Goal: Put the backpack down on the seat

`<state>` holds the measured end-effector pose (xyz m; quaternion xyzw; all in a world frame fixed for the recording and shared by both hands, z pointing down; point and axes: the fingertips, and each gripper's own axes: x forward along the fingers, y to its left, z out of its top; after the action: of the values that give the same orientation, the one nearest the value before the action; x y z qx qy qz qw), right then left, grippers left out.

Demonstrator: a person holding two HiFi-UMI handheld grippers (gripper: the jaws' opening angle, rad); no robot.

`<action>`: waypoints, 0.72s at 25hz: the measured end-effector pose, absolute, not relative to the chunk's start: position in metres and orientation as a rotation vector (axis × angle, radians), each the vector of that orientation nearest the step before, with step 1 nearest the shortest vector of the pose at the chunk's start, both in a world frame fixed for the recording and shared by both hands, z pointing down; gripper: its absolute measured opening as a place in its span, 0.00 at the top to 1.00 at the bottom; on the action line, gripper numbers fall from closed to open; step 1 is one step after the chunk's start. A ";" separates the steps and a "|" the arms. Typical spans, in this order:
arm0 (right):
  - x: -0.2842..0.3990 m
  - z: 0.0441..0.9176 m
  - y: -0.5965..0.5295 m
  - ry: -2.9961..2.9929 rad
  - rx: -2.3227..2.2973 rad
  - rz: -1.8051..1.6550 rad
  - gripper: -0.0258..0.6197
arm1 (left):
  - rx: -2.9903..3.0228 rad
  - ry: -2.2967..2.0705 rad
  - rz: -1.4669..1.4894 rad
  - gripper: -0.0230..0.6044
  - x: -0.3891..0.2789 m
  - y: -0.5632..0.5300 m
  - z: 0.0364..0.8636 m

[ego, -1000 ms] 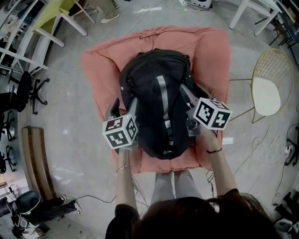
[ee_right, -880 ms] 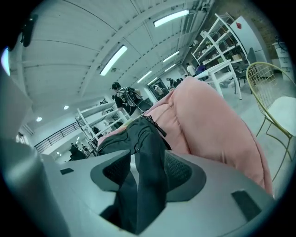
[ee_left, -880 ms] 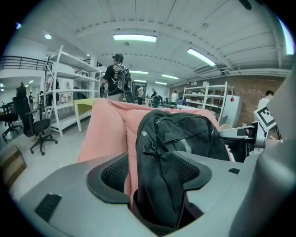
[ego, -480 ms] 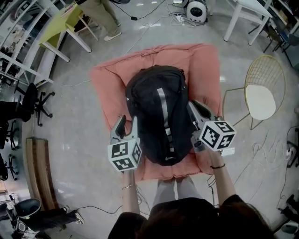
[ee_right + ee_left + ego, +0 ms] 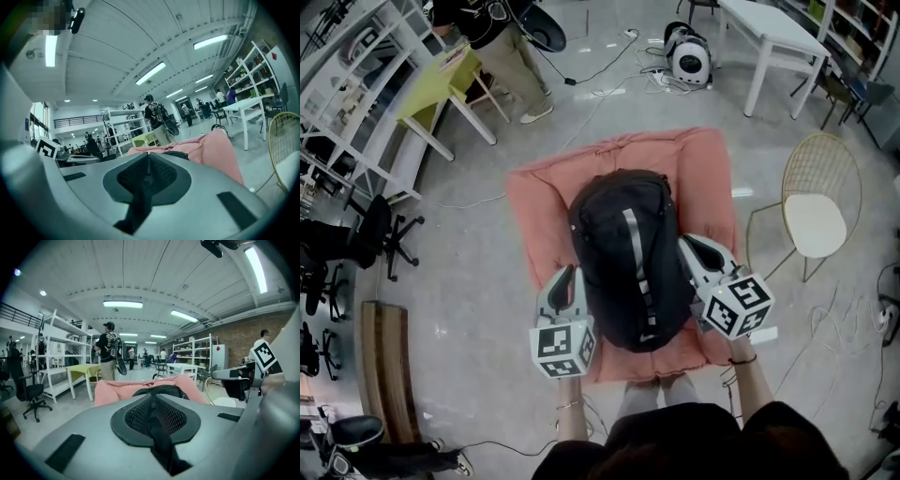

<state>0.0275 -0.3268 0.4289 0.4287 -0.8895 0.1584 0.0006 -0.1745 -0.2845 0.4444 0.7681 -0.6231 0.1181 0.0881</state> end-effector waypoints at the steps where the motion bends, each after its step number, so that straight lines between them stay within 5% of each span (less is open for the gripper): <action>1: 0.026 0.421 -0.321 -2.804 1.336 0.465 0.93 | 2.305 -1.854 0.351 0.90 -0.172 -0.280 0.438; 18: 0.034 0.350 -0.246 -2.877 1.322 0.131 0.94 | 2.536 -1.816 0.248 0.94 -0.148 -0.214 0.365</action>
<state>0.0342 -0.2458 0.3498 0.4171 -0.9078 0.0414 -0.0138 -0.1483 -0.2137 0.3652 0.8105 -0.5803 0.0792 0.0062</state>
